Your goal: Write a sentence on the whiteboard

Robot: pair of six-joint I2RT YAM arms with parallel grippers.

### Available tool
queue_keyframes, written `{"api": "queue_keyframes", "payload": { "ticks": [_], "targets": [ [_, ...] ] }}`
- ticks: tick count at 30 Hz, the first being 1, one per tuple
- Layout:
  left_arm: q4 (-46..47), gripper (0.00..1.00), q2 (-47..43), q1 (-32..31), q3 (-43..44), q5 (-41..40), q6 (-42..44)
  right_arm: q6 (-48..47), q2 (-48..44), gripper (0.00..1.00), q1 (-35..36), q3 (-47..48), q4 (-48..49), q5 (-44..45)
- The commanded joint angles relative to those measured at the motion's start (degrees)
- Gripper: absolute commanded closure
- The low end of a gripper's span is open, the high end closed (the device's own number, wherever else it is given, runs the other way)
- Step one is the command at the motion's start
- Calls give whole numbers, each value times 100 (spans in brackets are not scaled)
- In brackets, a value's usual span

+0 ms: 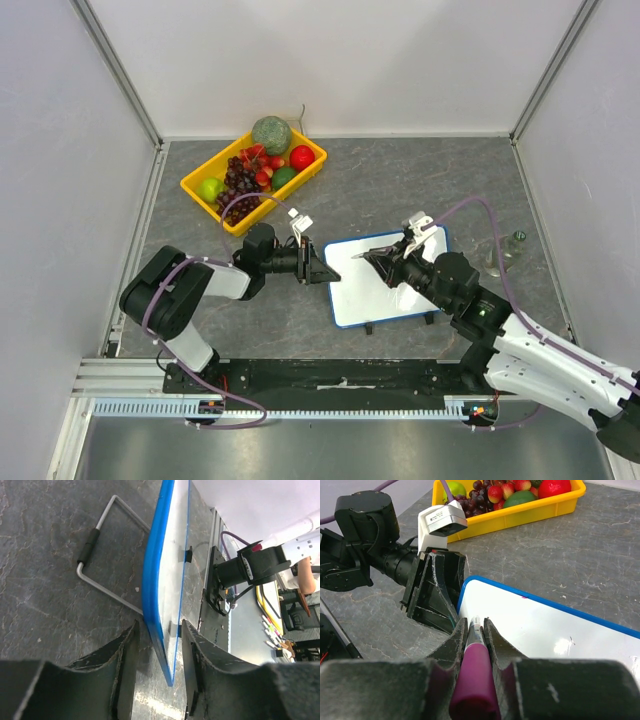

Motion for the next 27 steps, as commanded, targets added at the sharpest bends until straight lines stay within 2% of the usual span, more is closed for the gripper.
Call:
{"api": "queue_keyframes", "payload": {
  "ticks": [1,6,8,11,15,18,27],
  "targets": [
    [1138,58,202,27,16,421,-263,-34,19,100,53,138,257,123],
    [902,68,220,18,148,509,-114,-87,125,100,71,217,169,106],
    [455,75,211,18,253,509,166,-113,195,100,88,252,169,114],
    [356,87,237,36,228,509,300,-113,283,100,124,226,230,202],
    [312,95,273,53,271,570,282,-113,318,100,211,174,353,395],
    [364,98,316,53,289,676,203,-122,310,100,247,138,397,536],
    [198,98,475,88,403,720,133,-122,107,100,247,-46,573,1011]
  ]
}}
